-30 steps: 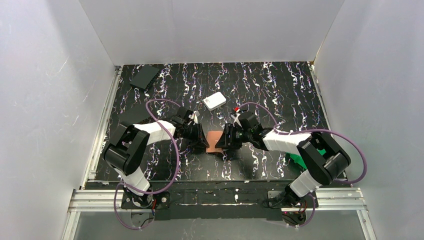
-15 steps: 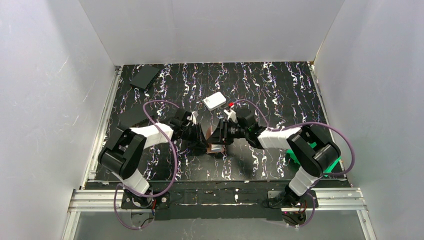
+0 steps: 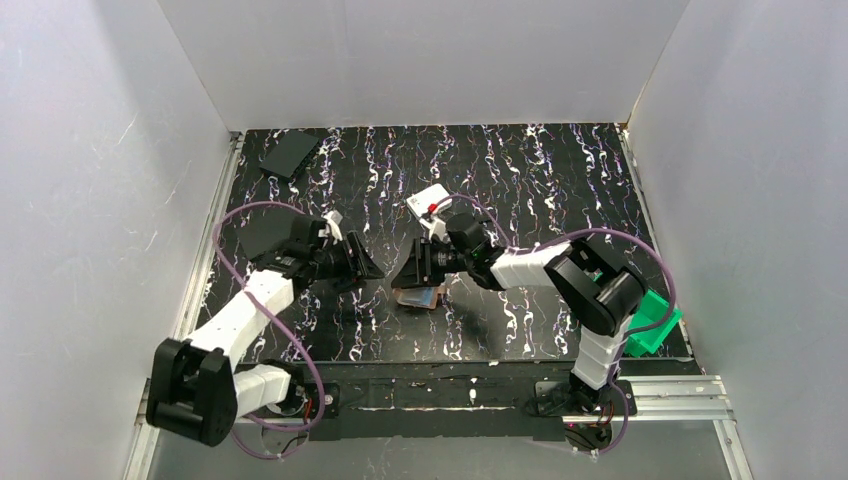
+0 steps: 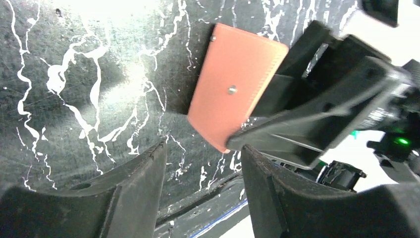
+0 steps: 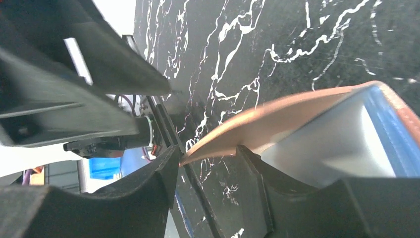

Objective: Put the credit cards into the card holder
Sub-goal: Open the card holder at the center of the board.

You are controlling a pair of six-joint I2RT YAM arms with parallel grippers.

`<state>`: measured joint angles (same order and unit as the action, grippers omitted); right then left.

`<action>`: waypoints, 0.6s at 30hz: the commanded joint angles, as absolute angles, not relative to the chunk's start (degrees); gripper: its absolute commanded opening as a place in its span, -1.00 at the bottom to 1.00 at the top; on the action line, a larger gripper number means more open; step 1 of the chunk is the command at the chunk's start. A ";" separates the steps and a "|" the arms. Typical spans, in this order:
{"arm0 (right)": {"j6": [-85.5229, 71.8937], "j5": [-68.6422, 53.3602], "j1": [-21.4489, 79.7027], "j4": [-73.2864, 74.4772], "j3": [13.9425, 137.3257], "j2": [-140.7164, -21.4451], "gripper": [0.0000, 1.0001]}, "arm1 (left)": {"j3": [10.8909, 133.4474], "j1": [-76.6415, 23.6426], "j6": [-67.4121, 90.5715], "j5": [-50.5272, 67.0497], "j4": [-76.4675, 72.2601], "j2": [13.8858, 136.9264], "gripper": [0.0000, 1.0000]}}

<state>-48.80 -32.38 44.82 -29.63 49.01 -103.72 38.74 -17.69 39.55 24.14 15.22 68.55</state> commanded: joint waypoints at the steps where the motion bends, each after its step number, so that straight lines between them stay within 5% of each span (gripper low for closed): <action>1: -46.30 -32.23 46.23 -28.75 51.92 -107.34 0.05 | 42.00 -16.68 37.85 26.16 19.55 64.76 0.12; 10: -43.42 -31.34 47.02 -24.55 55.69 -109.91 -0.17 | 48.46 -17.55 40.63 35.79 11.75 79.38 -0.21; 18: -43.30 -31.55 47.02 -24.41 54.42 -108.38 0.04 | 49.02 -18.08 40.87 34.85 9.09 84.52 -0.31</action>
<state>-44.77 -32.03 47.00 -25.08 54.11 -110.00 47.59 -17.82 41.01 33.54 10.59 85.45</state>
